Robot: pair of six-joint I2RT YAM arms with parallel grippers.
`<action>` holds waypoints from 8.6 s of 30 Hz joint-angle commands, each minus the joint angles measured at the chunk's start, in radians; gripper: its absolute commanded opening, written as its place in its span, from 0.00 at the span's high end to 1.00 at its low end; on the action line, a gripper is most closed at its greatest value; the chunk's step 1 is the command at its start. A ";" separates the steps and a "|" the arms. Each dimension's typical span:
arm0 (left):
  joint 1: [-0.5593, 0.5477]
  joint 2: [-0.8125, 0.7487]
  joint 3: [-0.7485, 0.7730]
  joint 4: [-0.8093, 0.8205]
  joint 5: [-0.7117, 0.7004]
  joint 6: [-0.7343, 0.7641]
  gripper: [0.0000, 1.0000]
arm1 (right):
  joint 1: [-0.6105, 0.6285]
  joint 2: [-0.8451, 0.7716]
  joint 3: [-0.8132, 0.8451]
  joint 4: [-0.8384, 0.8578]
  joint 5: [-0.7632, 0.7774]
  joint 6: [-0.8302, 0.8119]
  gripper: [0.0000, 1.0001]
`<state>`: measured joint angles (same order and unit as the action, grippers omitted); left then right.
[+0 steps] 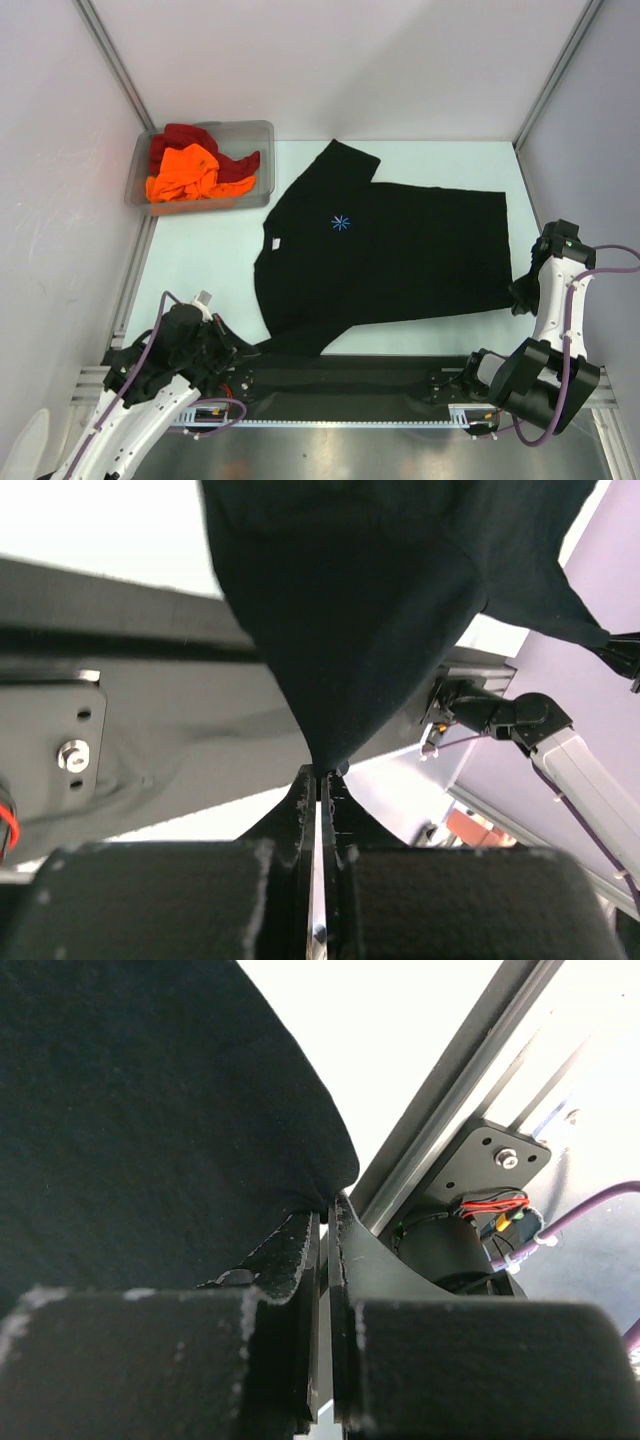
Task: Fold and stack the t-shirts
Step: Fold the tshirt
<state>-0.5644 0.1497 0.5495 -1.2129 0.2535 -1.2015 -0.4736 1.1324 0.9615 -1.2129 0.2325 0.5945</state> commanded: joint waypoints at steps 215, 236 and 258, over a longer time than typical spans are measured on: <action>-0.002 0.945 -0.059 0.776 0.197 0.412 0.45 | 1.099 0.337 -0.244 0.984 -0.653 0.375 0.97; 0.101 1.412 0.418 0.635 -0.081 0.638 0.46 | 1.041 0.304 -0.215 0.853 -0.661 0.249 0.79; -0.147 1.074 0.151 0.509 -0.135 0.257 0.45 | 0.797 0.052 -0.084 0.398 -0.506 0.031 0.36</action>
<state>-0.6823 1.1721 0.6716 -0.7021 0.1524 -0.8146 0.3443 1.2278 0.8772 -0.7441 -0.2913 0.6533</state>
